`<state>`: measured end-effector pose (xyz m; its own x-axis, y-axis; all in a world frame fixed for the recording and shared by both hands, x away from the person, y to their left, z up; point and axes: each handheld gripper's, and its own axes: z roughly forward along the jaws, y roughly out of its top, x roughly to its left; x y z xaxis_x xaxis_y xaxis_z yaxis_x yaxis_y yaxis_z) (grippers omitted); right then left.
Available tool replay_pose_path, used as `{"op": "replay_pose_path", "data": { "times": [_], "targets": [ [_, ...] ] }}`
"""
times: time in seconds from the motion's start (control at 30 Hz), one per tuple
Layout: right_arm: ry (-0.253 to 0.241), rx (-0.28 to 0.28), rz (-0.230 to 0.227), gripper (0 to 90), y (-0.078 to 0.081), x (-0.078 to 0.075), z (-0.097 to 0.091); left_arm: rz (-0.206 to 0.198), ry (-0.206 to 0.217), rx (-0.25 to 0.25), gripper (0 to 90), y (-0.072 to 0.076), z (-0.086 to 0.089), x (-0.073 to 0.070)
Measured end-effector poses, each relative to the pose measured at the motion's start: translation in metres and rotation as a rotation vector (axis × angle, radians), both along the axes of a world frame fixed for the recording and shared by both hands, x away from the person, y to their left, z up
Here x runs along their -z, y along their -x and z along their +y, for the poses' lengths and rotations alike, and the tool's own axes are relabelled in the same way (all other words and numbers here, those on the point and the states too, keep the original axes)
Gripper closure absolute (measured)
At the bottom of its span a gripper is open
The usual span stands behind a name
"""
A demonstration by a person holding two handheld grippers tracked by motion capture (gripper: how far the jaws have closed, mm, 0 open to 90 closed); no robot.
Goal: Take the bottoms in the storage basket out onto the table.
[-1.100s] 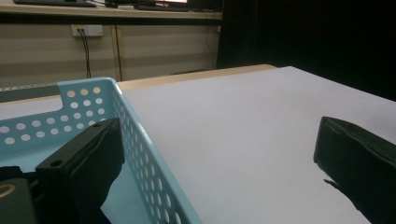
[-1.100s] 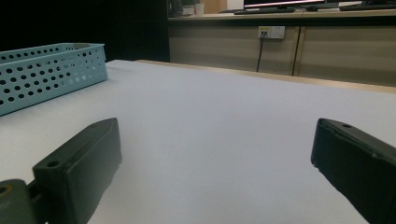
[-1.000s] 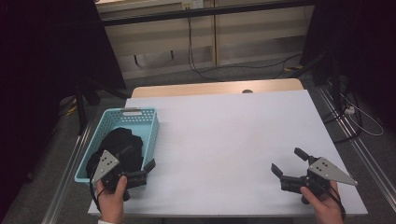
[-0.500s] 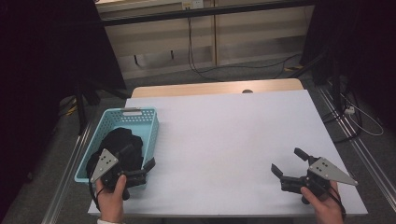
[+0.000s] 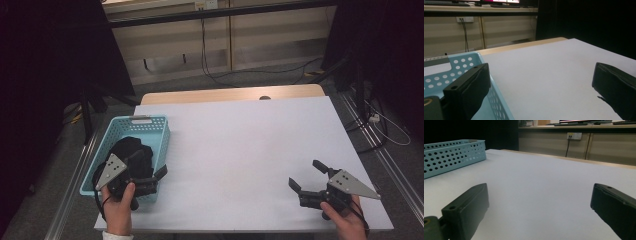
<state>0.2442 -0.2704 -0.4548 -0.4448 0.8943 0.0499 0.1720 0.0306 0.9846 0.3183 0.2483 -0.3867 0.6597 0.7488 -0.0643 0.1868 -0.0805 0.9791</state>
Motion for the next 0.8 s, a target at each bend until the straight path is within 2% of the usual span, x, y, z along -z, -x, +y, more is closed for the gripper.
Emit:
{"op": "replay_pose_path", "data": {
  "times": [0.33,0.43,0.57,0.67,0.8],
  "targets": [
    [0.004,-0.005,-0.003,1.1,0.0,0.0,0.001,-0.003,-0.018,0.004,1.8,-0.009,0.004,-0.016],
    [0.008,-0.008,0.001,1.2,0.0,0.0,0.001,-0.012,-0.029,0.0,1.8,-0.016,0.008,-0.026],
    [0.011,-0.009,-0.001,1.2,0.0,0.0,0.001,0.004,-0.029,0.006,1.7,-0.023,0.01,-0.034],
    [0.013,-0.009,0.0,1.2,0.0,0.0,0.001,0.0,-0.048,0.01,1.7,-0.027,0.009,-0.038],
    [0.007,-0.012,-0.002,1.2,0.0,0.0,0.001,-0.014,-0.046,0.011,1.7,-0.032,0.009,-0.045]
  ]
}}
